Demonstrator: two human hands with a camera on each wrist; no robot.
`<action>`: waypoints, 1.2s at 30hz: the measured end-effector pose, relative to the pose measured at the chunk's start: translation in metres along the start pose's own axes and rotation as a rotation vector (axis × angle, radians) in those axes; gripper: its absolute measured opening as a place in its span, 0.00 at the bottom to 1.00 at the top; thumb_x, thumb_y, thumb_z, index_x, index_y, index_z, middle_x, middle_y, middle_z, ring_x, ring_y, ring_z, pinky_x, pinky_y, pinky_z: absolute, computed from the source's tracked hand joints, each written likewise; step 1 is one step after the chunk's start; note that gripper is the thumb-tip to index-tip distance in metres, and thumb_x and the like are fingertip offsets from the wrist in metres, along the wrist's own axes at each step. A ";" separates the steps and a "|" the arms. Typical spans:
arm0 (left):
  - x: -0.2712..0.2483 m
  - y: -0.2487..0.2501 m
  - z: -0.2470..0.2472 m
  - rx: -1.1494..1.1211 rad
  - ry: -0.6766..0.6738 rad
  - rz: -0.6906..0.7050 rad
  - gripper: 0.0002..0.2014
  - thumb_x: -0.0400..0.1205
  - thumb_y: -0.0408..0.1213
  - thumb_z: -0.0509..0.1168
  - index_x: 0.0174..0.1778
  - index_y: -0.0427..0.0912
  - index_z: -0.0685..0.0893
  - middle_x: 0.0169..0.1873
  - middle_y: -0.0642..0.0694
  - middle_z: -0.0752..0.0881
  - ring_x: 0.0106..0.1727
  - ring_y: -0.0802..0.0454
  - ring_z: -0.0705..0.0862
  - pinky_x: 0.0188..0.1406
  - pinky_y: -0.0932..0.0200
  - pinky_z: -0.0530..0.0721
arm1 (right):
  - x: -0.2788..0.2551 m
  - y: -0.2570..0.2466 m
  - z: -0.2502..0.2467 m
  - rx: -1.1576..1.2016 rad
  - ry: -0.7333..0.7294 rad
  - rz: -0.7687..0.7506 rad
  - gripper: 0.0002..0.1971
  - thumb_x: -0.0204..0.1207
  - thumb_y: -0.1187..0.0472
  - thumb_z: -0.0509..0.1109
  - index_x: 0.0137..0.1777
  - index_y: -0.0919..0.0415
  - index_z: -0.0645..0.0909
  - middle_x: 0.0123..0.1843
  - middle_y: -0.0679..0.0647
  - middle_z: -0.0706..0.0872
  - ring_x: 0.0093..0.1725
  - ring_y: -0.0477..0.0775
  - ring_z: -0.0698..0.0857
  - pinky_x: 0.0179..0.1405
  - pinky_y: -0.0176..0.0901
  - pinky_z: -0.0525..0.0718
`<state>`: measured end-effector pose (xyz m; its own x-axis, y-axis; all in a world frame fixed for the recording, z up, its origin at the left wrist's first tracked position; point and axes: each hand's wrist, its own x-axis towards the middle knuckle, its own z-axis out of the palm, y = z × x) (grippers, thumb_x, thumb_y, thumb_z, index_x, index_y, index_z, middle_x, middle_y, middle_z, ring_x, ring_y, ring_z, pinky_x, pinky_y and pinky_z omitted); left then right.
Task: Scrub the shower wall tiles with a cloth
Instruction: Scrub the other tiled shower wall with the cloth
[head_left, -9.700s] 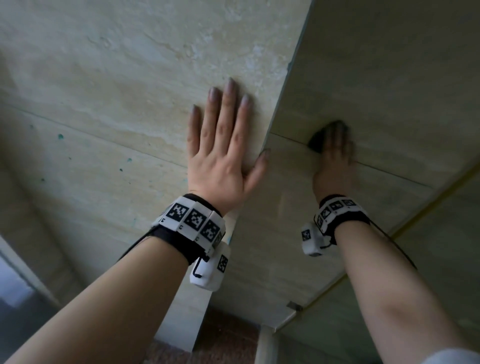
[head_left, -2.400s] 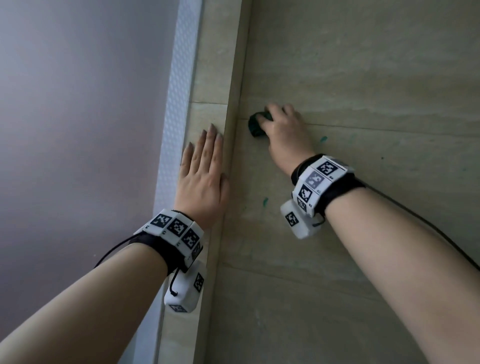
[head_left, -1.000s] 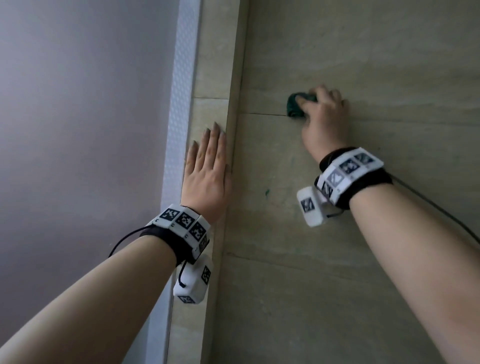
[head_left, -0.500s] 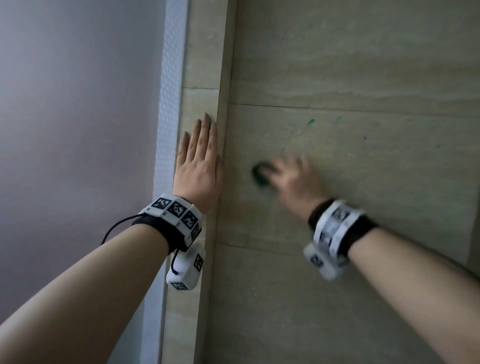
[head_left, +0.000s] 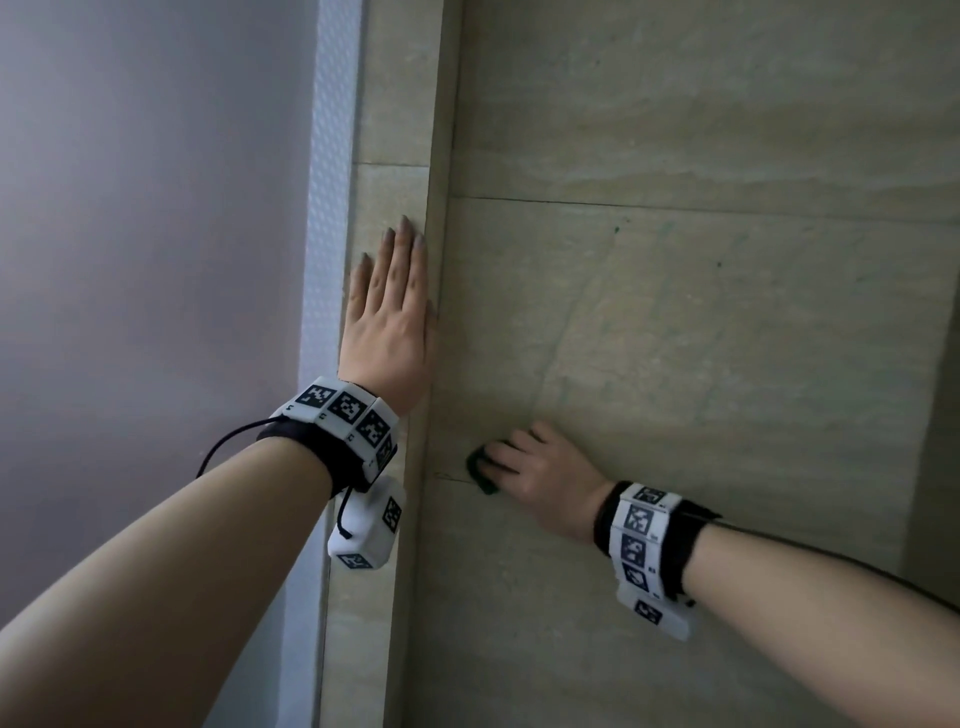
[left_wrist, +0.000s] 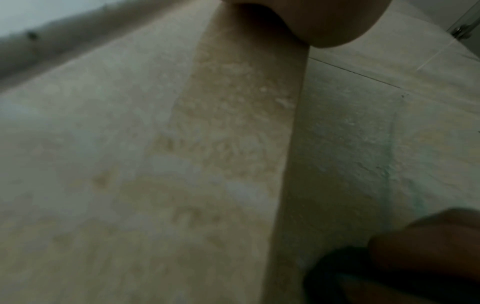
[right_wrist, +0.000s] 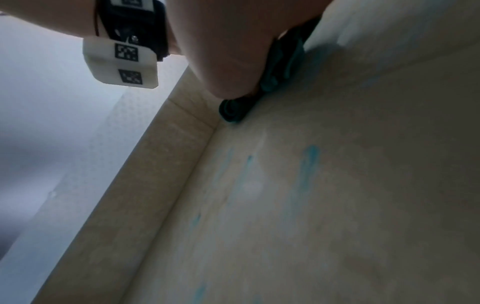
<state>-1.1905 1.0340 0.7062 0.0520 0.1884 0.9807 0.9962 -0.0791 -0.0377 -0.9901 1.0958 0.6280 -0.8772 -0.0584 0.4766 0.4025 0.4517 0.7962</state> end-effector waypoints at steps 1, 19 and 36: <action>0.000 0.001 0.000 -0.003 -0.004 -0.005 0.29 0.86 0.41 0.40 0.84 0.34 0.49 0.84 0.41 0.48 0.84 0.50 0.43 0.83 0.54 0.36 | 0.001 0.009 -0.004 -0.023 -0.008 -0.030 0.20 0.70 0.65 0.55 0.48 0.57 0.90 0.46 0.53 0.88 0.39 0.55 0.78 0.40 0.47 0.66; 0.003 0.014 -0.009 -0.018 -0.031 0.049 0.30 0.87 0.32 0.49 0.84 0.34 0.45 0.84 0.40 0.43 0.83 0.53 0.38 0.82 0.57 0.32 | -0.016 0.012 -0.008 0.030 0.112 0.149 0.16 0.63 0.72 0.65 0.48 0.65 0.89 0.48 0.61 0.88 0.39 0.60 0.85 0.43 0.49 0.78; 0.058 0.056 0.060 -0.131 -0.210 -0.109 0.28 0.90 0.49 0.39 0.84 0.48 0.39 0.84 0.52 0.36 0.84 0.54 0.35 0.81 0.54 0.31 | 0.021 0.166 -0.085 -0.046 0.409 0.735 0.22 0.62 0.76 0.61 0.55 0.68 0.87 0.53 0.69 0.84 0.49 0.74 0.81 0.48 0.60 0.79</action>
<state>-1.1271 1.0992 0.7497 -0.0284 0.4008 0.9157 0.9798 -0.1704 0.1049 -0.9195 1.0942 0.8022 -0.2272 -0.0853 0.9701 0.8524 0.4643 0.2404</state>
